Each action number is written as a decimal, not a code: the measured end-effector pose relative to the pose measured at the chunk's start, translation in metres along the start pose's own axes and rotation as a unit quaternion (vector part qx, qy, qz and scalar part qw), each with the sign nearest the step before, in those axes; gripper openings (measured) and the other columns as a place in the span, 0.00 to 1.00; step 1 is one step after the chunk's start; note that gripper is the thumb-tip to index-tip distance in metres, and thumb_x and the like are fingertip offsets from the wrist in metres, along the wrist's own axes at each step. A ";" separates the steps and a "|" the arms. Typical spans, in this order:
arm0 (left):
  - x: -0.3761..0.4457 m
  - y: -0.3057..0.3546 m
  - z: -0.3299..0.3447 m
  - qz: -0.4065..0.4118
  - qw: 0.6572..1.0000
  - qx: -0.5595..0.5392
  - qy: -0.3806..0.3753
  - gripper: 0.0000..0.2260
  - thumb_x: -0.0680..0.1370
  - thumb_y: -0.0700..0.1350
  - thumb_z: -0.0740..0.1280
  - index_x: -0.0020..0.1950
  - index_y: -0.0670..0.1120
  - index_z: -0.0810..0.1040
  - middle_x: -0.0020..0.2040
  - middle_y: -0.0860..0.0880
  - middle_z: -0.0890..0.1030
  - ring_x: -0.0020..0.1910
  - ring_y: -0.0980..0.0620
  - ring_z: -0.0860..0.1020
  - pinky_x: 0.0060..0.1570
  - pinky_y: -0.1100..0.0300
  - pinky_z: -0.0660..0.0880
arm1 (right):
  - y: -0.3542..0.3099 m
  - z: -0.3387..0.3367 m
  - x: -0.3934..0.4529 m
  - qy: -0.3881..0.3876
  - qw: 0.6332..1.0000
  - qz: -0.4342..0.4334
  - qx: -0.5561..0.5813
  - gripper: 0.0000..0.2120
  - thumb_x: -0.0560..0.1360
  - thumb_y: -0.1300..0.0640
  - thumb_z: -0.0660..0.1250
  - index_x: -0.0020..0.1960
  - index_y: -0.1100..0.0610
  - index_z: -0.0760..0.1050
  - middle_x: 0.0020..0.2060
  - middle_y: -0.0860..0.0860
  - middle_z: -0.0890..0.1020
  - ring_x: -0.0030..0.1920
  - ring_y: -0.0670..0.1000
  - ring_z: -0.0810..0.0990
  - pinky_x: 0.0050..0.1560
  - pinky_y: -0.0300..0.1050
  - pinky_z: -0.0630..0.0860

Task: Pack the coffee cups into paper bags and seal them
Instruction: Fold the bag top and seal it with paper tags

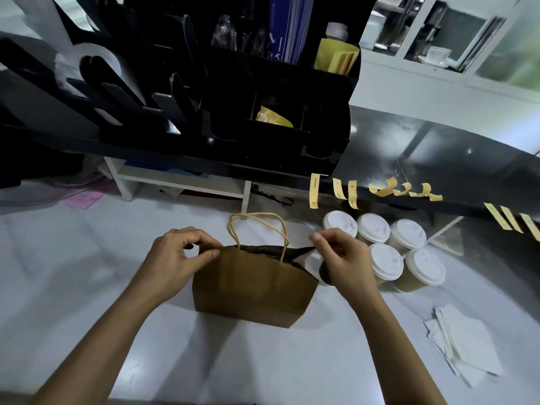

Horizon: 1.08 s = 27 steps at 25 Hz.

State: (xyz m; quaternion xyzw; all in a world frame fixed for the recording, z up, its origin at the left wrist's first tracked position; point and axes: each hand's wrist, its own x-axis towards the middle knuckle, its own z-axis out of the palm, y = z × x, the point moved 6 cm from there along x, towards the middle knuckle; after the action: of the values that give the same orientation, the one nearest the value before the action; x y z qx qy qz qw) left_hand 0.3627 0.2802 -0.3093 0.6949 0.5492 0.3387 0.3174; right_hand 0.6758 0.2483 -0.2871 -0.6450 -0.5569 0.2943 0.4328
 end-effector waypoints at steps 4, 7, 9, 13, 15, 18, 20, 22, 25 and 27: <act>-0.001 -0.002 0.001 -0.019 1.000 0.003 0.005 0.09 0.74 0.45 0.76 0.44 0.61 0.84 0.46 0.67 0.81 0.52 0.65 0.74 0.48 0.63 0.71 | 0.027 0.004 0.044 0.069 0.966 0.177 0.178 0.12 0.79 0.47 0.70 0.53 0.55 0.83 0.43 0.50 0.85 0.45 0.48 0.83 0.44 0.42 0.78; -0.002 -0.003 0.002 -0.030 1.000 -0.001 0.009 0.08 0.74 0.46 0.76 0.44 0.61 0.85 0.45 0.64 0.82 0.52 0.62 0.76 0.50 0.61 0.73 | 0.044 0.023 0.074 0.060 0.914 0.285 0.283 0.16 0.78 0.47 0.71 0.57 0.59 0.80 0.46 0.54 0.82 0.48 0.52 0.82 0.47 0.46 0.79; -0.004 -0.003 0.001 -0.035 0.999 -0.004 0.010 0.09 0.74 0.46 0.76 0.44 0.61 0.85 0.45 0.64 0.83 0.52 0.62 0.76 0.51 0.60 0.73 | 0.047 0.031 0.088 0.061 0.897 0.310 0.308 0.17 0.78 0.47 0.72 0.59 0.59 0.79 0.50 0.55 0.83 0.51 0.53 0.81 0.49 0.46 0.79; -0.009 -0.001 0.000 -0.039 0.999 -0.003 0.015 0.08 0.74 0.45 0.76 0.45 0.61 0.85 0.45 0.64 0.83 0.52 0.61 0.77 0.52 0.60 0.72 | 0.048 0.034 0.099 0.086 0.883 0.328 0.325 0.15 0.76 0.51 0.75 0.58 0.59 0.81 0.49 0.54 0.87 0.43 0.48 0.84 0.47 0.45 0.81; -0.011 0.001 -0.001 -0.040 0.999 -0.003 0.017 0.08 0.75 0.45 0.75 0.45 0.60 0.85 0.45 0.64 0.83 0.52 0.62 0.76 0.52 0.59 0.73 | 0.046 0.035 0.100 0.090 0.877 0.331 0.337 0.14 0.76 0.53 0.75 0.57 0.60 0.81 0.46 0.53 0.87 0.38 0.46 0.85 0.44 0.43 0.80; -0.013 0.002 -0.001 -0.042 0.999 -0.002 0.021 0.07 0.75 0.45 0.76 0.45 0.59 0.85 0.44 0.64 0.83 0.51 0.63 0.76 0.53 0.58 0.74 | 0.041 0.038 0.102 0.095 0.856 0.342 0.375 0.07 0.77 0.55 0.73 0.50 0.58 0.80 0.34 0.49 0.85 0.32 0.44 0.83 0.37 0.39 0.76; -0.013 0.003 -0.001 -0.046 0.999 -0.004 0.023 0.07 0.75 0.45 0.76 0.45 0.59 0.85 0.44 0.64 0.83 0.51 0.63 0.76 0.53 0.57 0.74 | 0.036 0.037 0.105 0.088 0.846 0.343 0.399 0.06 0.79 0.55 0.72 0.47 0.58 0.79 0.29 0.48 0.81 0.30 0.43 0.80 0.33 0.37 0.72; -0.015 0.003 -0.001 -0.048 0.999 -0.004 0.024 0.08 0.74 0.45 0.76 0.45 0.59 0.85 0.45 0.65 0.82 0.51 0.63 0.76 0.53 0.57 0.75 | 0.031 0.034 0.105 0.075 0.848 0.336 0.403 0.06 0.79 0.55 0.71 0.51 0.59 0.79 0.30 0.48 0.79 0.27 0.42 0.78 0.32 0.37 0.70; -0.015 0.003 -0.002 -0.043 0.999 -0.004 0.025 0.08 0.74 0.45 0.76 0.45 0.59 0.85 0.45 0.64 0.82 0.51 0.62 0.76 0.53 0.57 0.75 | 0.021 0.029 0.097 0.069 0.866 0.308 0.388 0.09 0.79 0.55 0.71 0.55 0.60 0.79 0.35 0.50 0.81 0.26 0.41 0.77 0.31 0.36 0.71; -0.016 0.002 -0.001 -0.038 0.999 -0.002 0.025 0.08 0.75 0.45 0.76 0.45 0.60 0.85 0.45 0.64 0.82 0.51 0.60 0.77 0.52 0.57 0.75 | 0.013 0.026 0.088 0.074 0.878 0.288 0.376 0.09 0.78 0.55 0.73 0.54 0.61 0.80 0.39 0.51 0.84 0.30 0.42 0.80 0.32 0.36 0.72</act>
State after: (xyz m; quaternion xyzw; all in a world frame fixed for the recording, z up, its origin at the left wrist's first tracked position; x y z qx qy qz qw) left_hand 0.3602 0.2642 -0.3085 0.6639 0.5827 0.3448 0.3175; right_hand 0.6781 0.3398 -0.3014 -0.5854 -0.1606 0.5443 0.5790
